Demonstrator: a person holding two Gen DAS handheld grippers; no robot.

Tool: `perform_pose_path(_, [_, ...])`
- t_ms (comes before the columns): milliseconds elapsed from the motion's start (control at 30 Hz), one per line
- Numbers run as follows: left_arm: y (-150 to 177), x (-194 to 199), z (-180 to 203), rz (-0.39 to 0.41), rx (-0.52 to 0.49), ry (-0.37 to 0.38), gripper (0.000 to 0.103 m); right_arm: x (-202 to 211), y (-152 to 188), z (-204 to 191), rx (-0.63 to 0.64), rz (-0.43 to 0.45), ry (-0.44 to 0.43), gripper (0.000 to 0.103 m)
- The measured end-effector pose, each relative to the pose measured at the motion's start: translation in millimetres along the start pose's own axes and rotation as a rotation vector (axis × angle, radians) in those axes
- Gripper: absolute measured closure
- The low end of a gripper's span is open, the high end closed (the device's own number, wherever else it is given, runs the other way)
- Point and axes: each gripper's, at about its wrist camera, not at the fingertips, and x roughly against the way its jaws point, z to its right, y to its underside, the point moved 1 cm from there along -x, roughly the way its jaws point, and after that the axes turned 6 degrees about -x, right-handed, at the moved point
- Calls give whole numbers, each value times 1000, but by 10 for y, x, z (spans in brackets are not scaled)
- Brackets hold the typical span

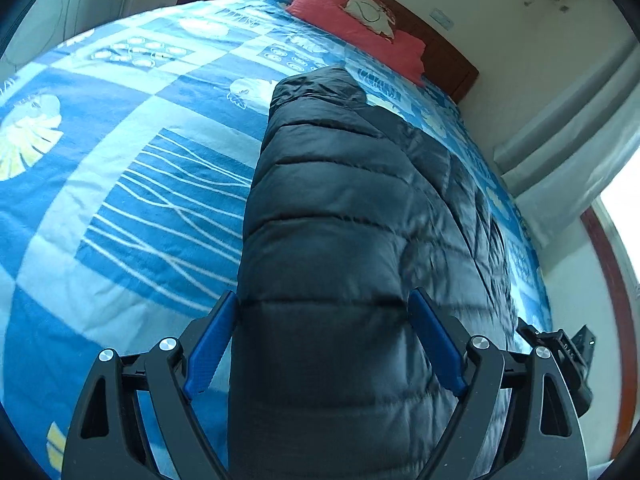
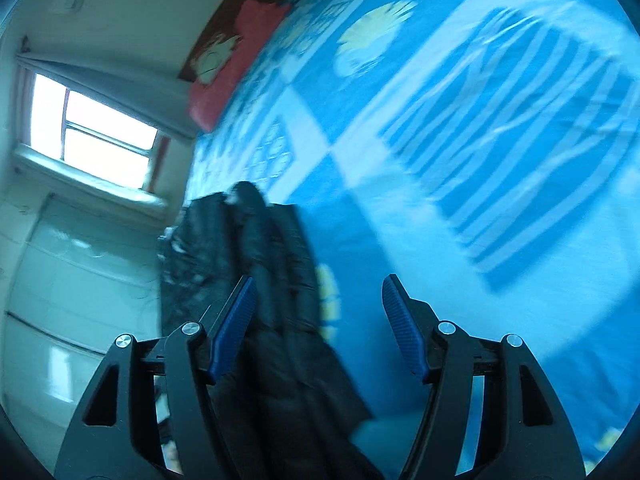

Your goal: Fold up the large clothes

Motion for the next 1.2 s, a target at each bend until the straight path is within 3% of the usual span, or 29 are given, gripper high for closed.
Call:
perform_pose_path(300, [455,453,283,51,-116,-110,18,647,565,-177,248,160,287,20])
perform_pose_path(433, [683,696,372,87,-150,-175,18,935,915,-283,371,228,365,15])
perform_pose_path(600, [937,1043,524,133,-181,-230,18,1232,1226,-482,472,283,375,12])
perform_pose_path(933, [1045,1564,814,228,-236,-317,18,1764,1705,-1003,630,371,317,8])
perform_pose_path(1200, [1126,1699,884,235,-248,-331,18,1838,1928,-1153,693,389,307,8])
